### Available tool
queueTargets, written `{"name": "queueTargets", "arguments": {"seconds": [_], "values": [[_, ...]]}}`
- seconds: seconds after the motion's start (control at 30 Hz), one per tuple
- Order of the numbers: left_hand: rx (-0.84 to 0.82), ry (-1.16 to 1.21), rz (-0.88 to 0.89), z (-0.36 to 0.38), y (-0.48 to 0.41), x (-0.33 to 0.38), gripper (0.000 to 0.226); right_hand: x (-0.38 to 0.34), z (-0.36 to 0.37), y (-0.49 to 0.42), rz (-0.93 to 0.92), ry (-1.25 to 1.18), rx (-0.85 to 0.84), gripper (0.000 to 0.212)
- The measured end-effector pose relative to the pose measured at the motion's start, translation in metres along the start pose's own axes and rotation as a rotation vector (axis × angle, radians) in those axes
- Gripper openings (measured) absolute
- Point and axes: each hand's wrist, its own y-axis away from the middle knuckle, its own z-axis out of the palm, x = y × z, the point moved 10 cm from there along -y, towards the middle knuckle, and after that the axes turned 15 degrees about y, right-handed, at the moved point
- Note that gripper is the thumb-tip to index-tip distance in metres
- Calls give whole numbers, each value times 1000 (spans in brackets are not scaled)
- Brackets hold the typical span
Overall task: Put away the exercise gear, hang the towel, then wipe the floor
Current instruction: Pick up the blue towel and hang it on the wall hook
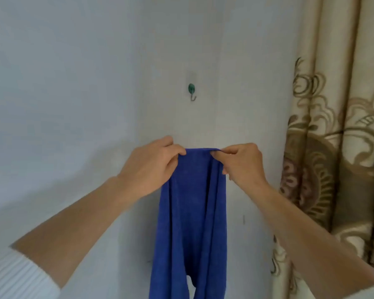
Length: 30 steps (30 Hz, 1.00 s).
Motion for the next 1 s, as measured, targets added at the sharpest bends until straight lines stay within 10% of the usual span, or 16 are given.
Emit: {"name": "queueTargets", "arguments": {"seconds": [0.63, 1.0], "values": [[100, -872, 403, 16, -147, -38, 25, -58, 24, -170, -224, 179, 314, 36], [-2, -954, 315, 45, -145, -47, 32, -39, 52, -201, -4, 31, -10, 31]]}}
